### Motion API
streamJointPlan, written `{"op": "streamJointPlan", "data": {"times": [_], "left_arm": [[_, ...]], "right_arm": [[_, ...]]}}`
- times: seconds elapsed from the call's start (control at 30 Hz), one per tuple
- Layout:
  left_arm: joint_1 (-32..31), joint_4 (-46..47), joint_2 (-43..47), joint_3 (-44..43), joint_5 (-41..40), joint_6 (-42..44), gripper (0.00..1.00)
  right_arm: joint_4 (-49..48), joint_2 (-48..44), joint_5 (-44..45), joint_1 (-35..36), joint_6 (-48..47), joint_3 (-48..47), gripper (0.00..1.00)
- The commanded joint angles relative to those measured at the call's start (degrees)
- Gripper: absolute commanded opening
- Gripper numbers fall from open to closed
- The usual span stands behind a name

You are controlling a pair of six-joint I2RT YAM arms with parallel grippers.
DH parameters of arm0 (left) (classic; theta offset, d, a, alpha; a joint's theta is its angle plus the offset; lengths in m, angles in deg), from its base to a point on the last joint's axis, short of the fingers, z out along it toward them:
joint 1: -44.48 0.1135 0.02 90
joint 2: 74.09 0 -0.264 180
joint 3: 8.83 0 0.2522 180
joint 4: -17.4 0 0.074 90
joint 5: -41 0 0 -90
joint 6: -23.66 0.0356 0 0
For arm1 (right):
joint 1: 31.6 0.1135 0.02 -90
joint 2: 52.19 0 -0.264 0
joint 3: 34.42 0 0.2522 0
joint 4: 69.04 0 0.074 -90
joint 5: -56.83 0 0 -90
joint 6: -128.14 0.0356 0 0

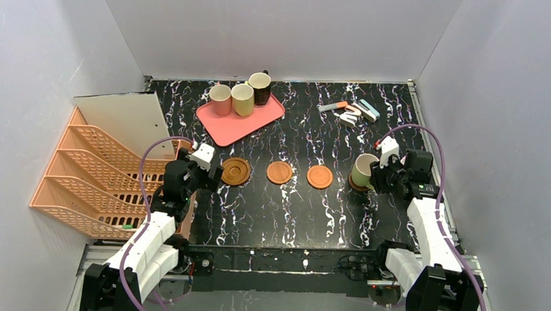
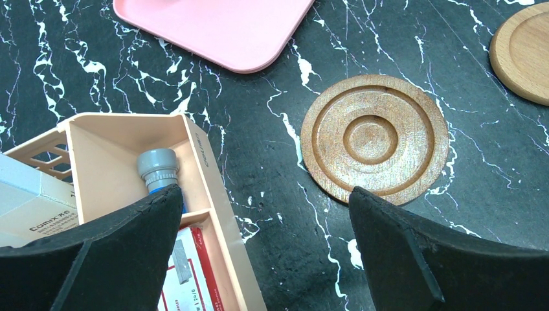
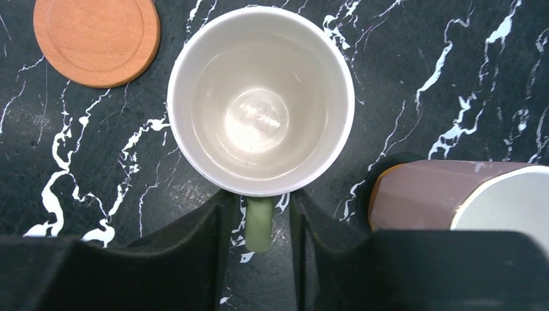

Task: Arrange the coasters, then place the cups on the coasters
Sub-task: Place the cup on the coaster, then pick up the cup from the tray.

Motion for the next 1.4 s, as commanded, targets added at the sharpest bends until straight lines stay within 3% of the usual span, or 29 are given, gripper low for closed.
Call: {"op": "streamJointPlan", "data": {"times": [0.0,0.13,0.17,0.4,0.67,0.87,1.1,1.37], "left_arm": [[0.4,1.1,0.8,0.5,-0.5,0.2,0.98],[0.4,0.9,0.3,-0.6,-1.4,-0.2,0.98],[0.4,0.6,0.0,-1.4,-1.8,-0.2,0.98],[0.4,-5.8,-5.9,-12.7,-1.9,-0.8,0.98],[0.4,-8.7,-20.8,-30.0,0.0,-0.8,0.98],[0.4,-9.9,-37.9,-46.1,-0.8,-4.5,0.98],[0.4,-14.0,-55.8,-63.9,-6.5,-10.8,0.98],[0.4,-15.3,-64.3,-70.8,-13.5,-14.6,0.98]], "right_arm": [[0.3,-3.0,-0.2,-0.3,-0.5,-4.1,0.53],[2.5,-5.2,0.8,-0.2,0.1,-7.3,0.93],[3.8,-5.1,1.1,-0.2,0.4,-8.9,0.98],[15.7,2.1,-1.6,-0.3,4.0,-22.8,0.99],[16.0,8.0,-8.5,2.0,5.9,-28.1,0.99],[11.7,11.1,-10.9,4.5,7.7,-26.9,0.99],[4.7,11.1,-2.0,12.9,8.7,-21.5,0.99],[2.1,12.6,1.2,17.2,7.8,-19.2,0.99]]}}
